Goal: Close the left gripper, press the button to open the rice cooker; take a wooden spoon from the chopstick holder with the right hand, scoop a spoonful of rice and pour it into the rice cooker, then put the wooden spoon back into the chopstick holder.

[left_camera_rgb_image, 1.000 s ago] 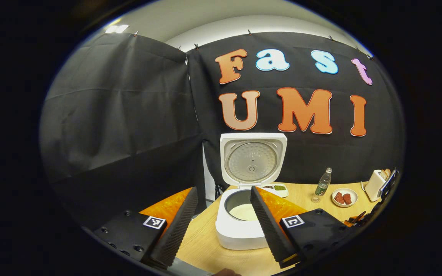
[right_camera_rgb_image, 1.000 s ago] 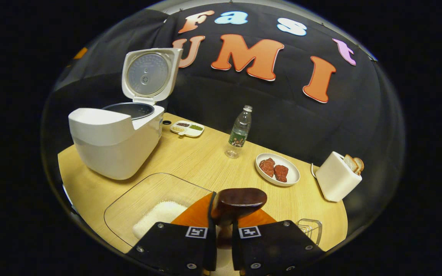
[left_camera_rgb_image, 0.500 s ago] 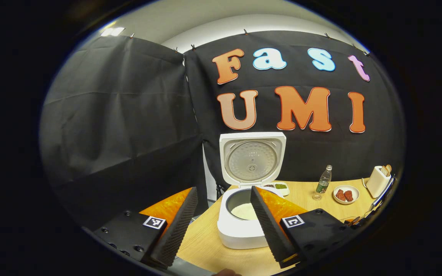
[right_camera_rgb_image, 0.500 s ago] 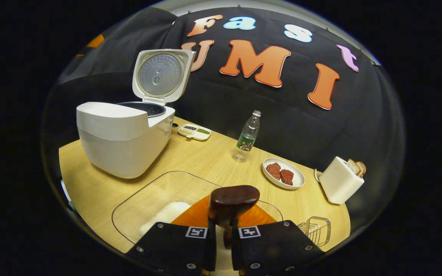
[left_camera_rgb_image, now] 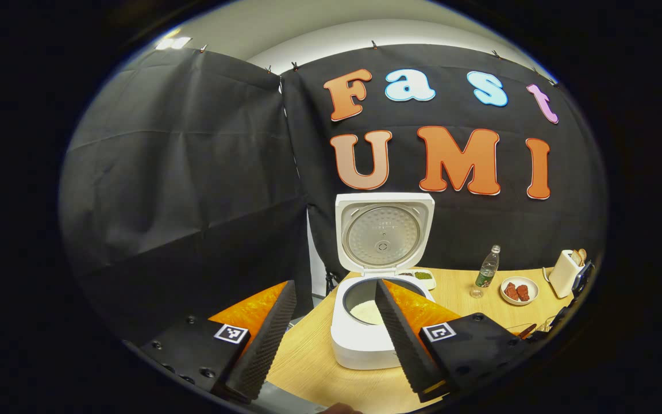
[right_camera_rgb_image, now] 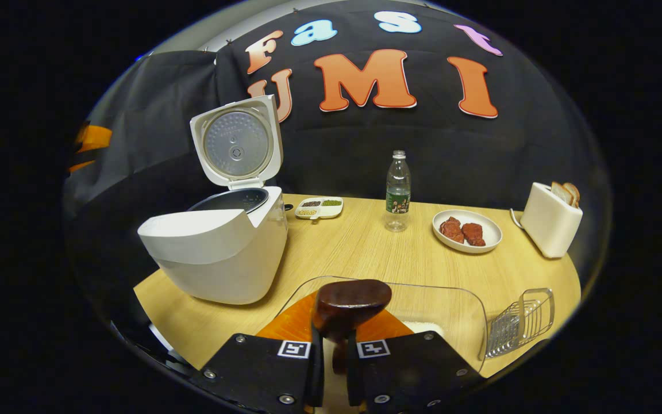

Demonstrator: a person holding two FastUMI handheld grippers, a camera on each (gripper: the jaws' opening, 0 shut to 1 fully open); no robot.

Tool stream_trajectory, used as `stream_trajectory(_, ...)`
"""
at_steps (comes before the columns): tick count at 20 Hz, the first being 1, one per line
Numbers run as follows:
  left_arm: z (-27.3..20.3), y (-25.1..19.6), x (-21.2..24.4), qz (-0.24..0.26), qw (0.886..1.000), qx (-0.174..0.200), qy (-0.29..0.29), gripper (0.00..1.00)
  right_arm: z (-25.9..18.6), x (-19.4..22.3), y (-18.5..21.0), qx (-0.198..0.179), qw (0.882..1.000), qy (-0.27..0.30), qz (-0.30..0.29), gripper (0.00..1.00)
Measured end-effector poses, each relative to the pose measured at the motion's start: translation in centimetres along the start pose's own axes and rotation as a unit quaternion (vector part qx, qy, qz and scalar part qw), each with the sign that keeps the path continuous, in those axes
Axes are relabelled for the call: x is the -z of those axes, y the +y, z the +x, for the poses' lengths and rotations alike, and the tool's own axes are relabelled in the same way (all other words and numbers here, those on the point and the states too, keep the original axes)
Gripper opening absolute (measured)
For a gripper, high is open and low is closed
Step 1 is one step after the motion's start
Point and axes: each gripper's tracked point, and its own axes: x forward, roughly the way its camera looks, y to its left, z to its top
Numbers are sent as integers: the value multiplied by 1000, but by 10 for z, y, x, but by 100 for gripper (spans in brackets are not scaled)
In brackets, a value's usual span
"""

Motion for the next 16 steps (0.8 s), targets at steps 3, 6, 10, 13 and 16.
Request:
stream_trajectory(3,1,4,3,-1,1000,0,3,94,1,0,-1,-9,998,13,56,16)
stream_trajectory(6,3,5,4,1,1000,1,5,94,5,2,-8,-15,990,26,134,15)
stream_trajectory(10,6,6,3,2,1000,4,6,95,6,4,-18,-20,976,34,216,15)
stream_trajectory(13,8,3,6,6,1000,9,10,95,6,5,-21,-32,965,34,259,16)
stream_trajectory(16,9,-2,5,9,1000,15,12,95,5,8,-27,-43,950,38,306,16)
